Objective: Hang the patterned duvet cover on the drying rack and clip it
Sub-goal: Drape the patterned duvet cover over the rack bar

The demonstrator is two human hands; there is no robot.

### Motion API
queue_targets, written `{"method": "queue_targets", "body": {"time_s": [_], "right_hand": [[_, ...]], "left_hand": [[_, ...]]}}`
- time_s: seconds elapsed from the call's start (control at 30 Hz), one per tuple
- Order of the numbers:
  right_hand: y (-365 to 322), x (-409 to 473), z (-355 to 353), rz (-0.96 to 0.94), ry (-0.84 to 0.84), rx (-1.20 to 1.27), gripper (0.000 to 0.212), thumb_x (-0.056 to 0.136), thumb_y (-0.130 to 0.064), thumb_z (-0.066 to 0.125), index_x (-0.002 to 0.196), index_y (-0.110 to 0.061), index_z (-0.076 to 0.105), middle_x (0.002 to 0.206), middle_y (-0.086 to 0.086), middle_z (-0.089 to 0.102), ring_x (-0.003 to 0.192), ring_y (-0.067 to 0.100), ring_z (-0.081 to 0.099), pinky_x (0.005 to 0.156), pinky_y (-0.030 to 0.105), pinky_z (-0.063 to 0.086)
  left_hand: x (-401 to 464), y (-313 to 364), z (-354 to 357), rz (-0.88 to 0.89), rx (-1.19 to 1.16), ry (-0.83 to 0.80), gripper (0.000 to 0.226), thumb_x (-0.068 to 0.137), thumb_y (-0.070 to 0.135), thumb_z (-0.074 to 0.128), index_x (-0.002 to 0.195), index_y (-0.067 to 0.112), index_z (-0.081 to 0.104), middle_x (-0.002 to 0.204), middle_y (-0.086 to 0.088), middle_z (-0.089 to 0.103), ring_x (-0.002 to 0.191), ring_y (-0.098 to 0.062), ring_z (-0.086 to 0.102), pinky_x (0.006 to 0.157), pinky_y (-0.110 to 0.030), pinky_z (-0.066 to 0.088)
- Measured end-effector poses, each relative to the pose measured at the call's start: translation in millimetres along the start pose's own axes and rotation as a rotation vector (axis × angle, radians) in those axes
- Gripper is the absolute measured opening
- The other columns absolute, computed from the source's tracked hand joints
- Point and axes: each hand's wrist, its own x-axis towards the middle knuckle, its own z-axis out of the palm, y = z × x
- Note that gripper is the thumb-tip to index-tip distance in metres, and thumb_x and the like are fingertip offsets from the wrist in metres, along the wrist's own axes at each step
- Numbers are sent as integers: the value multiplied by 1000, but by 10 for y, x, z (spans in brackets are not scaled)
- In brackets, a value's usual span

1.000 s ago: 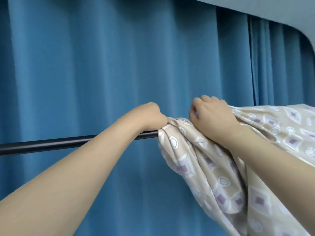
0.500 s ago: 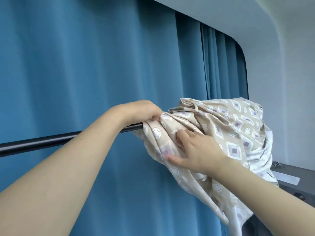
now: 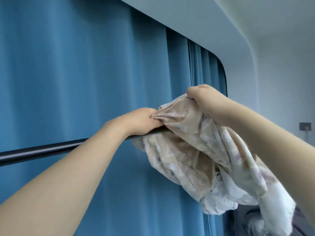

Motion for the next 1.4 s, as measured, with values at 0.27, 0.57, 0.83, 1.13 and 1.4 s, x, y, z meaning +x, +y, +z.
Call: {"method": "queue_targets", "body": {"time_s": [0.27,0.57,0.83,1.13,1.4], "right_hand": [[-220,-329,-74,-208,130,-1306,33,83,-32,58,98,-18,33,82,2,51,68,29,51,58,35,39],[-173,-448,-318,1,318,-949,17,76,-6,42,88,-7,54,88,14,60,75,35,51,60,33,38],[-212,-674,-63,-301,64,-1545,71,72,-79,51,110,-21,33,85,1,52,65,29,54,54,33,34],[-275,-577,36,95,90,-1050,9,87,-20,52,89,-14,47,85,5,51,75,28,50,61,33,40],[-533,-568,226,171,178,-625,13,77,-12,43,67,-9,51,68,7,57,62,27,51,54,28,40]], "left_hand": [[-15,225,-83,34,-270,670,21,92,11,40,74,15,50,68,5,52,69,-23,48,51,-30,30],[-518,167,-396,151,491,556,45,79,43,64,103,17,37,80,-1,57,78,-31,54,66,-36,39],[-694,42,-520,-102,808,762,31,79,4,55,109,12,53,112,-15,55,105,-36,50,83,-41,36],[-964,58,-641,-122,819,835,31,75,1,55,103,12,51,115,-13,39,105,-33,36,72,-42,32],[-1289,-51,-725,-422,676,431,34,83,23,53,116,13,48,114,-10,55,104,-32,53,73,-35,35]]}}
